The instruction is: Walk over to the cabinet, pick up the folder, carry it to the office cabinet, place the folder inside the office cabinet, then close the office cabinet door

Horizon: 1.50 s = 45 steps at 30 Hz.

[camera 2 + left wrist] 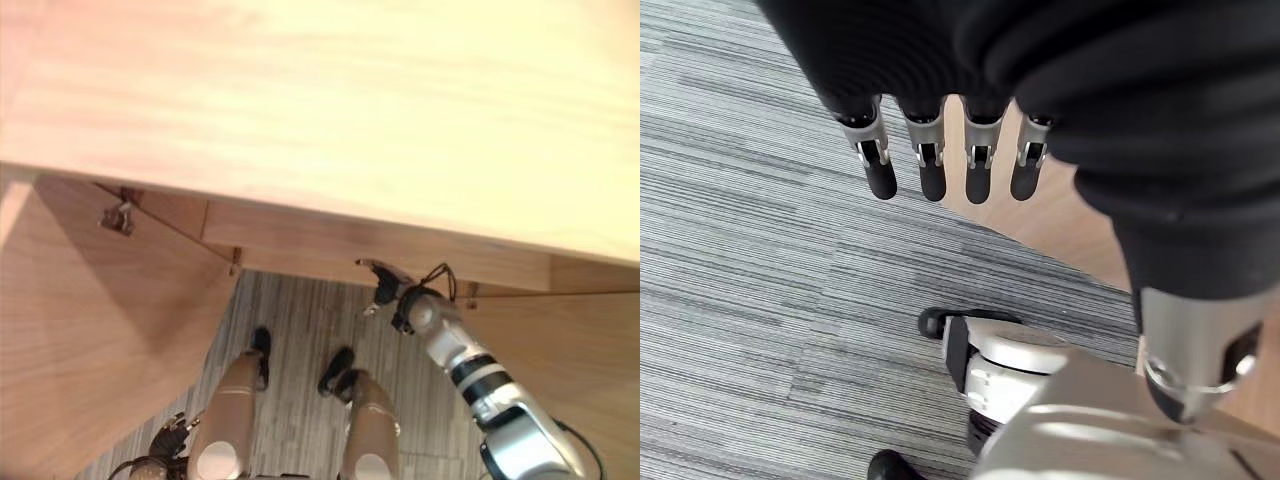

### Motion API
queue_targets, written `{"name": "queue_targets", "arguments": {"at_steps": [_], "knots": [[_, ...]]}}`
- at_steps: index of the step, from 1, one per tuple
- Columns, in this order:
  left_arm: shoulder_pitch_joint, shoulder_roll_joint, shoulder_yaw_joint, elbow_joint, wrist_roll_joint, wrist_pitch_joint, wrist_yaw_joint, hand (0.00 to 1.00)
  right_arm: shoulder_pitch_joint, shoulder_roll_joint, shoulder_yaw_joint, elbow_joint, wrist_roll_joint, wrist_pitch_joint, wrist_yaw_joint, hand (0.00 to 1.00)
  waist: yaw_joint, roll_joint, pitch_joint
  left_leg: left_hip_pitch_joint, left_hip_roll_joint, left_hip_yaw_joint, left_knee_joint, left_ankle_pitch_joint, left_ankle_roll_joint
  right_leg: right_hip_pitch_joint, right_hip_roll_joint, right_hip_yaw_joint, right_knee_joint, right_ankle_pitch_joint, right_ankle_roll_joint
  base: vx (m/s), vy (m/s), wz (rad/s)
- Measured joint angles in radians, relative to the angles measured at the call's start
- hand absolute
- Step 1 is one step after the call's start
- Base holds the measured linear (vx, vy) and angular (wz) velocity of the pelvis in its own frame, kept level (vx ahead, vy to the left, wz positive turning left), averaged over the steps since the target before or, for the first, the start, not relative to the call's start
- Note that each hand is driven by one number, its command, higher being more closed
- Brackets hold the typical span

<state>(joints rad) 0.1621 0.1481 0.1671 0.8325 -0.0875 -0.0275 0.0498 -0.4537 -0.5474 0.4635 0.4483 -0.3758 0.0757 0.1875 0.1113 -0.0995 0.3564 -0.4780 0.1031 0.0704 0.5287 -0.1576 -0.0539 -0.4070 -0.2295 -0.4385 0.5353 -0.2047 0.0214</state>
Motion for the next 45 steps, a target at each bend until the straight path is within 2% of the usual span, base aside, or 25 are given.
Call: {"name": "queue_targets", "arguments": {"at_steps": [5,8,11,12,13,17,20,23,26,30,33,39,42,44,45], "knots": [[0.010,0.009,0.013,0.081,0.014,0.002,-0.002,0.00,0.074,0.081,-0.048,0.134,0.000,-0.005,0.007,0.00,-0.002,-0.004,-0.085,0.187,0.015,0.059,-0.115,0.011,-0.011,0.140,0.048,0.045,-0.113,0.033,0.011,0.10,-0.013,-0.37],[0.019,0.000,0.035,0.121,0.056,0.012,-0.003,0.00,0.154,0.156,-0.131,0.215,0.003,-0.017,0.006,0.00,-0.013,0.006,-0.150,0.280,0.020,0.111,-0.212,0.037,-0.013,0.194,0.085,0.095,-0.223,0.086,0.014,0.04,0.006,-0.58],[0.025,-0.014,0.048,0.122,0.082,0.019,-0.004,0.00,0.257,0.236,-0.233,0.303,0.104,-0.016,-0.007,0.00,-0.037,0.028,-0.201,0.365,0.019,0.163,-0.303,0.065,-0.011,0.264,0.120,0.143,-0.355,0.157,0.019,0.02,0.032,-0.45],[0.025,-0.016,0.051,0.122,0.089,0.019,-0.004,0.00,0.277,0.249,-0.250,0.312,0.129,-0.016,-0.011,0.00,-0.044,0.031,-0.210,0.374,0.018,0.169,-0.316,0.070,-0.012,0.273,0.124,0.148,-0.376,0.168,0.019,0.01,0.027,-0.32],[0.025,-0.018,0.054,0.124,0.095,0.020,-0.006,0.00,0.314,0.277,-0.286,0.328,0.163,-0.017,-0.018,0.00,-0.064,0.035,-0.226,0.394,0.014,0.181,-0.340,0.080,-0.011,0.292,0.130,0.159,-0.414,0.190,0.020,0.00,0.025,-0.31],[0.019,-0.018,0.056,0.152,0.136,0.022,-0.010,0.00,0.426,0.361,-0.414,0.383,0.298,-0.016,-0.073,0.00,-0.091,0.046,-0.268,0.450,0.005,0.225,-0.385,0.090,-0.008,0.338,0.150,0.212,-0.500,0.245,0.019,-0.02,0.024,-0.42],[0.018,-0.019,0.054,0.158,0.162,0.022,-0.009,0.00,0.488,0.419,-0.533,0.399,0.379,-0.016,-0.152,0.00,-0.111,0.053,-0.281,0.483,-0.001,0.254,-0.397,0.090,-0.008,0.357,0.155,0.254,-0.532,0.267,0.018,-0.06,0.012,-0.32],[0.014,-0.023,0.047,0.159,0.179,0.022,-0.008,0.00,0.524,0.446,-0.595,0.396,0.436,-0.017,-0.205,0.00,-0.123,0.057,-0.295,0.497,-0.011,0.273,-0.409,0.092,-0.005,0.356,0.157,0.287,-0.548,0.285,0.022,-0.08,0.016,-0.35],[0.006,-0.027,0.045,0.180,0.213,0.021,-0.007,0.00,0.575,0.495,-0.661,0.332,0.515,-0.019,-0.259,0.00,-0.125,0.058,-0.299,0.533,-0.018,0.335,-0.424,0.089,-0.004,0.355,0.160,0.350,-0.553,0.306,0.026,-0.08,0.032,-0.55],[0.005,-0.031,0.045,0.180,0.252,0.021,0.001,0.00,0.622,0.530,-0.683,0.241,0.552,-0.023,-0.310,0.00,-0.130,0.060,-0.298,0.566,-0.017,0.397,-0.420,0.074,-0.005,0.352,0.159,0.397,-0.544,0.315,0.032,-0.09,0.030,-0.49],[0.003,-0.034,0.045,0.180,0.275,0.020,0.002,0.00,0.651,0.564,-0.751,0.187,0.557,-0.025,-0.344,0.00,-0.131,0.065,-0.293,0.587,-0.016,0.437,-0.416,0.063,-0.001,0.352,0.155,0.422,-0.527,0.310,0.029,-0.08,0.027,-0.33],[0.002,-0.040,0.046,0.178,0.284,0.020,0.009,0.00,0.675,0.602,-0.874,0.113,0.608,-0.029,-0.411,0.00,-0.130,0.069,-0.280,0.620,-0.013,0.501,-0.417,0.055,-0.003,0.348,0.153,0.414,-0.507,0.308,0.026,-0.03,-0.004,-0.28],[0.003,-0.050,0.058,0.178,0.285,0.021,0.010,0.00,0.684,0.613,-0.956,0.066,0.670,-0.033,-0.446,0.00,-0.128,0.074,-0.277,0.637,-0.003,0.547,-0.416,0.049,-0.007,0.334,0.146,0.384,-0.484,0.299,0.012,0.01,-0.004,-0.40],[0.004,-0.061,0.087,0.179,0.282,0.021,0.010,0.00,0.681,0.630,-1.041,0.038,0.741,-0.049,-0.496,0.00,-0.124,0.082,-0.278,0.648,0.021,0.595,-0.397,0.047,-0.009,0.319,0.085,0.157,-0.426,0.266,-0.033,0.09,0.019,-0.54],[0.004,-0.061,0.092,0.179,0.278,0.022,0.010,0.00,0.681,0.632,-1.053,0.032,0.755,-0.055,-0.509,0.00,-0.123,0.082,-0.277,0.653,0.030,0.607,-0.386,0.041,-0.012,0.320,0.068,0.099,-0.409,0.260,-0.042,0.12,0.018,-0.58]]}}
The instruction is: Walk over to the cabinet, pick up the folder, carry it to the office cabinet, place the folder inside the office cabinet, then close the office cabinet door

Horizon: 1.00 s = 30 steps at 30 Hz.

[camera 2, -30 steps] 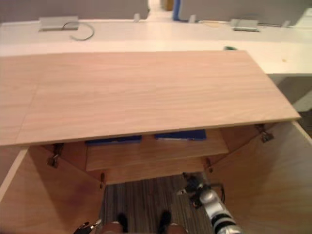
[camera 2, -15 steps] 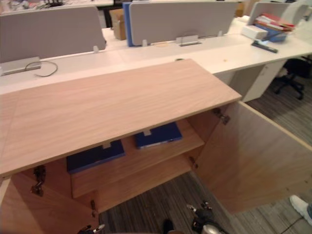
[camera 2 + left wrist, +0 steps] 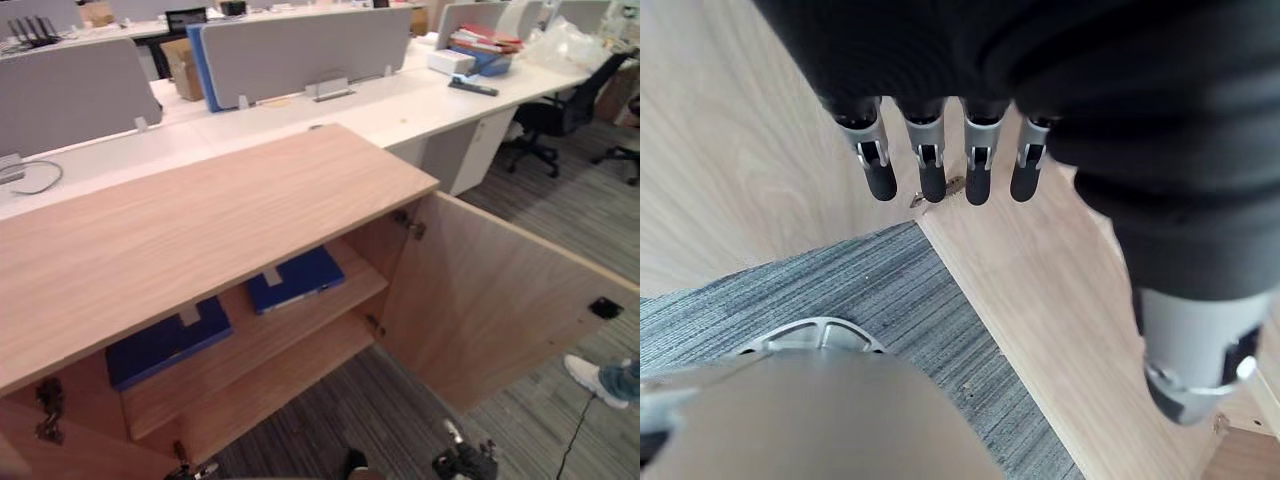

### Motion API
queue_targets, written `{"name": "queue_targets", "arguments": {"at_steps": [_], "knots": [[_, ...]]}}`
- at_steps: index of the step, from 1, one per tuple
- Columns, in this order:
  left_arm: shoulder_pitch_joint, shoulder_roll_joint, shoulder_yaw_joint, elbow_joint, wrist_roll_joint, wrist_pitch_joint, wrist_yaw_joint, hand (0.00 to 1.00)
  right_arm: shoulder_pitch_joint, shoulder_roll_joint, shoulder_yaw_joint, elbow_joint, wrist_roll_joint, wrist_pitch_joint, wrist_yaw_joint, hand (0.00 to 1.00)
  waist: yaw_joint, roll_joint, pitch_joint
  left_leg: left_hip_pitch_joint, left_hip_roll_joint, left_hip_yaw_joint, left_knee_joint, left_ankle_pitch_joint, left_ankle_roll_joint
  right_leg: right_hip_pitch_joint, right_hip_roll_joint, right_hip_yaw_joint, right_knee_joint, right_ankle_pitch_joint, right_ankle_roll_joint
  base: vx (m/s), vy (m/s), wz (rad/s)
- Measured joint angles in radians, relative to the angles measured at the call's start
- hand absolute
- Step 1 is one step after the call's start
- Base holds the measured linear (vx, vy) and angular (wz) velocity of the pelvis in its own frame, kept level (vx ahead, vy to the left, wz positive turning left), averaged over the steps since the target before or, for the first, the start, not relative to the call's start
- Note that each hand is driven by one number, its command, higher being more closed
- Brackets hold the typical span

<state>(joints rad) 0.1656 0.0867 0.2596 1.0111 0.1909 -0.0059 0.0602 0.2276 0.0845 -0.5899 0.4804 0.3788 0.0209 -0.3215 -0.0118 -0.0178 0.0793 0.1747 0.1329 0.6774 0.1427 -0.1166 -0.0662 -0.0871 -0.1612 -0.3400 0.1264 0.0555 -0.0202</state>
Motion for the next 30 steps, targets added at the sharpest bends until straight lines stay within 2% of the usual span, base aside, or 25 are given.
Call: {"name": "queue_targets", "arguments": {"at_steps": [1,2,4,5,6,7,8,9,10,11,12,13,14,15,16,17,18,21,25,30], "knots": [[0.000,-0.003,0.013,0.000,-0.006,0.001,0.000,0.00,0.001,0.002,-0.024,-0.021,0.019,-0.008,-0.024,0.00,0.000,0.000,-0.001,0.003,0.024,0.020,0.031,-0.018,-0.008,0.004,-0.025,-0.102,0.037,-0.013,-0.017,0.10,-0.037,-0.43],[-0.002,-0.004,0.023,0.000,-0.012,0.003,0.001,0.00,0.002,0.004,-0.058,-0.044,0.035,-0.014,-0.047,0.00,-0.003,-0.005,0.002,0.003,0.048,0.028,0.063,-0.034,-0.023,0.007,-0.033,-0.155,0.067,-0.037,-0.029,0.09,-0.061,-0.30],[-0.005,-0.008,0.040,0.000,-0.028,0.007,0.002,0.00,0.001,0.005,-0.122,-0.089,0.038,-0.021,-0.083,0.00,-0.010,-0.006,-0.004,0.011,0.062,0.028,0.064,-0.032,-0.031,0.015,-0.023,-0.196,0.076,-0.075,-0.039,0.10,-0.091,-0.13],[-0.006,-0.011,0.043,-0.002,-0.047,0.007,0.003,0.00,-0.005,0.001,-0.157,-0.124,0.039,-0.029,-0.107,0.00,0.002,-0.006,-0.005,0.029,0.066,0.044,0.033,-0.026,-0.032,0.027,-0.043,-0.280,0.095,-0.114,-0.025,0.12,-0.074,-0.29],[-0.006,-0.015,0.050,-0.001,-0.059,0.008,0.004,0.00,-0.016,0.001,-0.174,-0.142,0.039,-0.033,-0.118,0.00,0.005,0.008,-0.010,0.037,0.081,0.057,0.016,-0.022,-0.031,0.033,-0.056,-0.325,0.116,-0.130,-0.015,0.10,-0.077,-0.59],[0.001,-0.024,0.082,-0.001,-0.080,0.009,0.008,0.00,-0.048,-0.001,-0.197,-0.167,0.039,-0.045,-0.135,0.00,0.011,0.008,-0.013,0.037,0.098,0.087,0.023,-0.025,-0.049,0.008,-0.102,-0.359,0.219,-0.160,-0.043,0.07,-0.066,-0.52],[0.013,-0.022,0.099,0.001,-0.106,0.012,0.014,0.00,-0.077,-0.008,-0.227,-0.172,0.037,-0.051,-0.152,0.00,0.004,-0.007,-0.026,0.038,0.098,0.093,0.039,-0.036,-0.067,-0.013,-0.178,-0.353,0.330,-0.189,-0.065,0.11,-0.102,-0.42],[0.019,-0.020,0.101,0.001,-0.118,0.014,0.018,0.00,-0.085,-0.011,-0.240,-0.172,0.037,-0.051,-0.160,0.00,0.001,-0.014,-0.037,0.038,0.098,0.094,0.053,-0.044,-0.077,-0.014,-0.208,-0.354,0.350,-0.191,-0.045,0.19,-0.133,-0.31],[0.026,-0.021,0.113,0.006,-0.127,0.016,0.022,0.00,-0.096,-0.026,-0.246,-0.167,0.034,-0.052,-0.174,0.00,0.006,-0.022,-0.054,0.040,0.113,0.100,0.091,-0.055,-0.098,-0.011,-0.202,-0.337,0.330,-0.182,0.068,0.22,-0.168,-0.34],[0.028,-0.029,0.123,0.022,-0.129,0.018,0.024,0.00,-0.105,-0.038,-0.243,-0.160,0.032,-0.050,-0.178,0.00,0.006,-0.005,-0.065,0.037,0.128,0.097,0.095,-0.048,-0.094,-0.012,-0.171,-0.329,0.312,-0.179,0.064,0.22,-0.177,-0.71],[0.037,-0.036,0.133,0.049,-0.138,0.022,0.026,0.00,-0.140,-0.046,-0.238,-0.149,0.023,-0.043,-0.185,0.00,0.006,0.011,-0.077,0.038,0.150,0.084,0.101,-0.019,-0.065,-0.008,-0.115,-0.297,0.253,-0.162,0.052,0.22,-0.184,-0.88],[0.039,-0.033,0.137,0.062,-0.143,0.025,0.028,0.00,-0.174,-0.047,-0.240,-0.120,0.008,-0.041,-0.189,0.00,0.007,0.007,-0.073,0.033,0.169,0.077,0.142,-0.003,-0.054,0.002,-0.093,-0.270,0.208,-0.143,0.042,0.20,-0.185,-1.15],[0.046,-0.023,0.141,0.067,-0.148,0.029,0.031,0.00,-0.215,-0.057,-0.242,-0.077,-0.010,-0.040,-0.193,0.00,0.012,-0.004,-0.071,0.025,0.155,0.023,0.133,-0.031,-0.071,0.014,-0.077,-0.239,0.170,-0.128,0.038,0.16,-0.140,-0.93],[0.045,-0.028,0.140,0.065,-0.157,0.031,0.035,0.00,-0.235,-0.082,-0.251,-0.034,-0.014,-0.039,-0.196,0.00,0.004,0.002,-0.068,0.016,0.114,-0.029,-0.001,-0.016,-0.069,0.038,-0.056,-0.228,0.127,-0.108,0.046,0.05,-0.058,-0.57],[0.045,-0.031,0.140,0.061,-0.165,0.031,0.037,0.00,-0.237,-0.085,-0.253,-0.028,-0.015,-0.038,-0.196,0.00,0.003,0.006,-0.067,0.013,0.111,-0.034,-0.023,0.003,-0.066,0.041,-0.049,-0.227,0.119,-0.107,0.047,0.03,0.028,-0.45],[0.048,-0.040,0.143,0.055,-0.187,0.029,0.044,0.00,-0.239,-0.088,-0.252,-0.007,-0.029,-0.033,-0.197,0.00,0.007,0.011,-0.071,0.006,0.117,-0.032,-0.056,0.063,-0.079,0.043,-0.021,-0.206,0.098,-0.097,0.053,0.07,0.025,-0.38],[0.051,-0.033,0.146,0.051,-0.206,0.028,0.049,0.00,-0.241,-0.080,-0.248,-0.004,-0.046,-0.022,-0.197,0.00,0.001,0.012,-0.078,-0.002,0.118,-0.032,-0.060,0.067,-0.086,0.043,-0.007,-0.196,0.063,-0.080,0.058,0.09,0.032,-0.40],[0.049,-0.029,0.144,0.035,-0.215,0.028,0.056,0.00,-0.250,-0.096,-0.252,-0.004,-0.069,-0.021,-0.184,0.00,-0.008,0.001,-0.058,-0.007,0.108,-0.026,-0.086,0.068,-0.088,0.038,0.006,-0.185,0.012,-0.049,0.063,0.06,0.019,-0.13],[0.043,-0.024,0.095,0.006,-0.226,0.030,0.055,0.00,-0.277,-0.169,-0.231,-0.004,-0.119,-0.018,-0.144,0.00,-0.023,0.021,-0.036,-0.027,0.092,-0.038,-0.090,0.068,-0.087,0.040,0.004,-0.190,-0.034,-0.021,0.068,0.04,0.004,0.03],[0.014,-0.018,0.015,-0.031,-0.199,0.016,0.040,0.00,-0.348,-0.304,-0.100,0.036,-0.165,-0.019,-0.078,0.00,-0.027,0.038,-0.025,-0.034,0.086,-0.074,-0.106,0.071,-0.086,0.053,0.005,-0.212,-0.057,-0.011,0.069,0.02,-0.025,0.12]]}}
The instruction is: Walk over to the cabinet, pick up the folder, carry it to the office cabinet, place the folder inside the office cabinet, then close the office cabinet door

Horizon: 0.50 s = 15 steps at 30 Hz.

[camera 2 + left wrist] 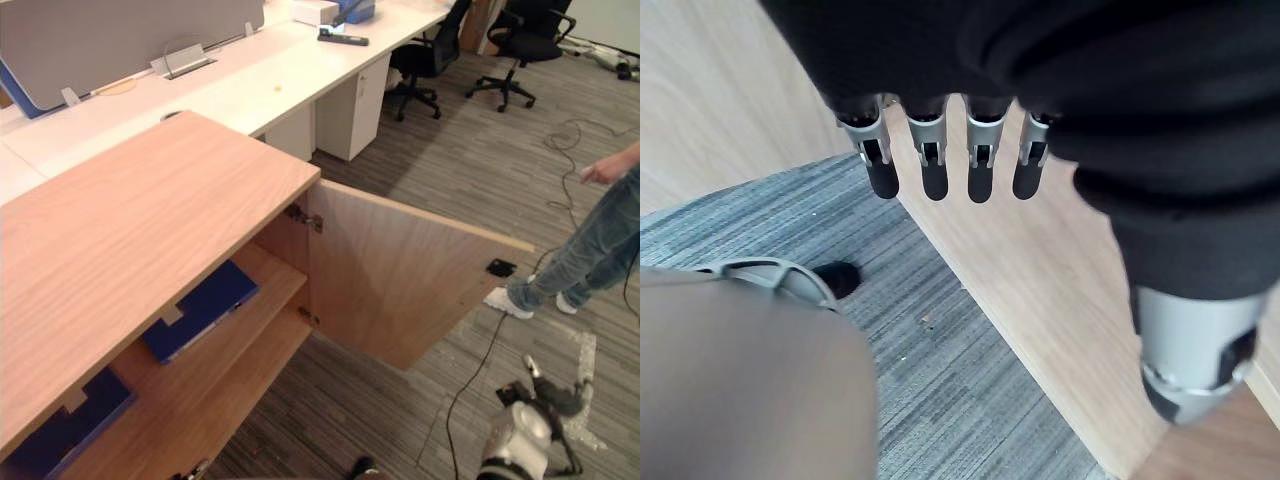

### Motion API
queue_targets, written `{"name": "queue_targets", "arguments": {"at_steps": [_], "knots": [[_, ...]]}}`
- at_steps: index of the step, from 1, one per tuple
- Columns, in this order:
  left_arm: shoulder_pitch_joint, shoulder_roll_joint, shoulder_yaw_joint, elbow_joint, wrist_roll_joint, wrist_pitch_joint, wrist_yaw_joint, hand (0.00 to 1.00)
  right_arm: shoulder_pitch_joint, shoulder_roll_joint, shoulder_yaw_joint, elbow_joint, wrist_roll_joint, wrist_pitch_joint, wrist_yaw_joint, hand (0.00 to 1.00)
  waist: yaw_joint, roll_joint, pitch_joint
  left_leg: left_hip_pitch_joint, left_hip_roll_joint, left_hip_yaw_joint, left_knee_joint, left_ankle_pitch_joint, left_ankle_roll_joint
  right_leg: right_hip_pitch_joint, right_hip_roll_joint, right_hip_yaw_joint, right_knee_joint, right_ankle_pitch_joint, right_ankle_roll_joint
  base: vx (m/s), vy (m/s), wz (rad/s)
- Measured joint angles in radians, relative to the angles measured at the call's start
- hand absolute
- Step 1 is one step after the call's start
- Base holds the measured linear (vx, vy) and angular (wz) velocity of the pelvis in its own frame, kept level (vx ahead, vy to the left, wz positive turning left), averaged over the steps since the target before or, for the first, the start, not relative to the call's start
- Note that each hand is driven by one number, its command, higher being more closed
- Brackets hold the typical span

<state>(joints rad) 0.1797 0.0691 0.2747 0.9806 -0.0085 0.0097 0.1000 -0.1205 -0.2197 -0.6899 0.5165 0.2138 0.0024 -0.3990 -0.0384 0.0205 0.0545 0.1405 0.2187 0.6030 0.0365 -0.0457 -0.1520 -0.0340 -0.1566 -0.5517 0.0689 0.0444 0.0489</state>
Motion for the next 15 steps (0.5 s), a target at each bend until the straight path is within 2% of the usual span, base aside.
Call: {"name": "queue_targets", "arguments": {"at_steps": [6,10,15], "knots": [[0.000,0.027,-0.044,0.003,0.019,-0.008,-0.015,0.00,-0.167,-0.168,0.271,0.068,-0.047,-0.006,0.084,0.00,0.006,0.012,0.028,-0.019,-0.021,-0.026,-0.001,0.001,0.002,0.018,-0.001,-0.016,-0.066,0.049,0.007,-0.03,-0.016,0.08],[0.015,0.041,-0.051,0.012,0.040,-0.014,-0.020,0.00,-0.230,-0.236,0.350,0.116,-0.060,-0.007,0.089,0.00,0.016,0.015,0.046,-0.032,-0.027,-0.047,0.000,0.001,0.002,0.018,-0.001,-0.019,-0.091,0.072,0.004,-0.05,-0.023,0.04],[0.023,0.042,-0.062,0.031,0.043,-0.019,-0.024,0.00,-0.240,-0.321,0.470,0.146,-0.060,-0.007,0.127,0.00,0.005,0.015,0.050,-0.039,-0.027,-0.062,0.000,0.000,0.003,0.018,0.001,-0.017,-0.113,0.093,0.000,-0.05,-0.035,-0.03]]}}
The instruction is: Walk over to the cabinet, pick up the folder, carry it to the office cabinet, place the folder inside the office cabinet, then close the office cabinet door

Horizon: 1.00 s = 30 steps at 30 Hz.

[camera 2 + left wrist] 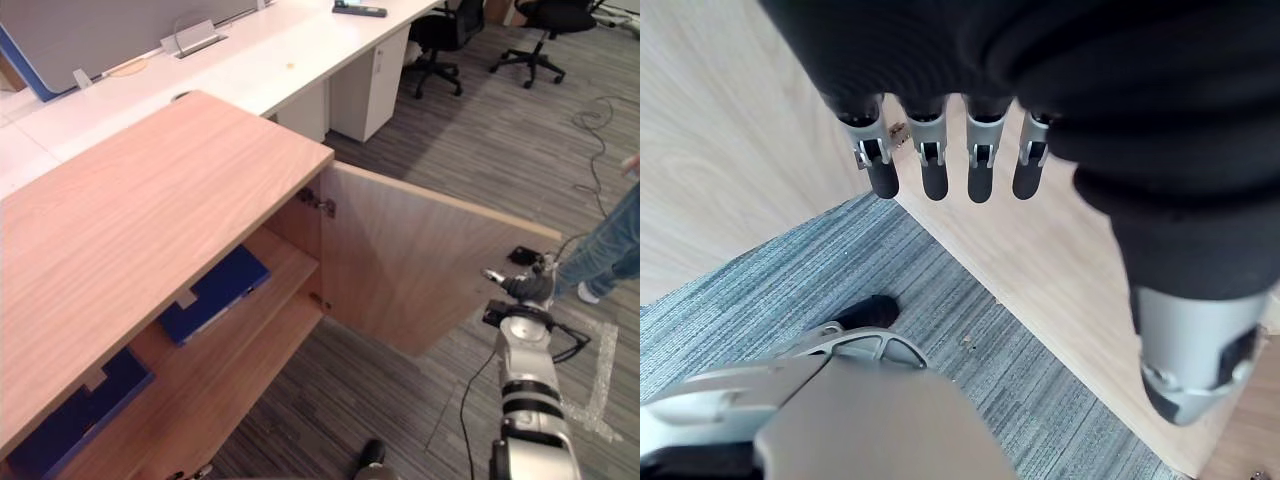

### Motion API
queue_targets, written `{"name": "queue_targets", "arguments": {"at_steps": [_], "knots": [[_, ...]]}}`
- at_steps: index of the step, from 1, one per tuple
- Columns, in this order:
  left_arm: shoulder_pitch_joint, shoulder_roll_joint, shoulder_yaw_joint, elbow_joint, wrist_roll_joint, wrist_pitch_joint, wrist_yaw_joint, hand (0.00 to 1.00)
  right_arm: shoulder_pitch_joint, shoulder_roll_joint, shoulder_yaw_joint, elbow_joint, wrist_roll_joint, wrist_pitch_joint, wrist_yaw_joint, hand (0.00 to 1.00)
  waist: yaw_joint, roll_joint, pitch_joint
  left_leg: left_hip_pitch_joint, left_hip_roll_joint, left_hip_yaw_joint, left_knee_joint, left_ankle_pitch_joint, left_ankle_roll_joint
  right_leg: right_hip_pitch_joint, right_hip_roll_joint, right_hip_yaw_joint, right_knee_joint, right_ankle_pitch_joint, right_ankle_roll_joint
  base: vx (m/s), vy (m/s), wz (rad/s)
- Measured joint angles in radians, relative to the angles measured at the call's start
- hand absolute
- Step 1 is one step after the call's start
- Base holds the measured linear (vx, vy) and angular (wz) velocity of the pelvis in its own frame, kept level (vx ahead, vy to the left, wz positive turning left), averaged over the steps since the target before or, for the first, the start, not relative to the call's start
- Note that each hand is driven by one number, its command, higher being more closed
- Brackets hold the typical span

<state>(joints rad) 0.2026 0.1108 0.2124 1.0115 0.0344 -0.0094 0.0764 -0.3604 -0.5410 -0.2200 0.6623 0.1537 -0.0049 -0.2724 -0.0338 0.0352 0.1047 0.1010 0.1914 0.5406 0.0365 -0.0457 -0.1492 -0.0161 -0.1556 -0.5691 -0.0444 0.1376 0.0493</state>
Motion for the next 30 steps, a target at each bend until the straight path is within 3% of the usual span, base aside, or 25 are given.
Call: {"name": "queue_targets", "arguments": {"at_steps": [6,12,18,23,26,30], "knots": [[0.012,0.001,-0.005,0.001,0.009,-0.004,-0.019,0.00,-0.010,-0.085,0.149,0.001,-0.041,0.002,0.061,0.00,-0.022,-0.001,0.002,-0.017,0.011,-0.006,0.017,0.000,0.000,-0.002,0.020,0.010,-0.037,0.023,-0.010,-0.08,-0.069,-0.06],[0.011,0.013,-0.003,0.001,0.016,-0.019,-0.029,0.00,-0.021,-0.254,0.362,-0.048,-0.095,0.003,0.175,0.00,-0.038,-0.001,0.004,-0.041,0.044,-0.003,0.028,0.005,-0.010,-0.032,0.053,0.025,-0.038,0.022,-0.013,-0.05,-0.087,-0.12],[0.002,0.024,0.012,0.024,0.044,-0.023,-0.063,0.00,0.017,-0.522,0.574,-0.248,-0.096,0.008,0.402,0.00,-0.067,-0.001,0.004,-0.040,0.087,-0.001,0.025,0.019,-0.026,-0.035,0.099,0.031,-0.038,0.010,-0.033,0.01,-0.090,-0.06],[-0.008,0.023,0.044,0.061,0.054,-0.029,-0.086,0.00,0.146,-0.621,0.596,-0.544,-0.104,0.005,0.586,0.00,-0.073,-0.006,0.004,-0.041,0.121,0.006,0.037,0.024,-0.029,-0.041,0.136,0.049,-0.038,-0.003,-0.054,0.02,-0.077,-0.11],[-0.026,0.022,0.084,0.068,0.067,-0.031,-0.096,0.00,0.254,-0.626,0.617,-0.768,-0.134,-0.047,0.709,0.00,-0.065,-0.012,0.003,-0.050,0.133,0.005,0.033,0.036,-0.025,-0.052,0.150,0.049,-0.038,-0.007,-0.063,0.01,-0.065,-0.02],[-0.039,0.022,0.108,0.080,0.075,-0.034,-0.106,0.00,0.277,-0.612,0.660,-0.918,-0.129,-0.130,0.762,0.00,-0.053,-0.021,0.006,-0.049,0.130,0.004,0.018,0.049,-0.019,-0.056,0.151,0.048,-0.038,-0.007,-0.064,0.00,-0.019,0.00]]}}
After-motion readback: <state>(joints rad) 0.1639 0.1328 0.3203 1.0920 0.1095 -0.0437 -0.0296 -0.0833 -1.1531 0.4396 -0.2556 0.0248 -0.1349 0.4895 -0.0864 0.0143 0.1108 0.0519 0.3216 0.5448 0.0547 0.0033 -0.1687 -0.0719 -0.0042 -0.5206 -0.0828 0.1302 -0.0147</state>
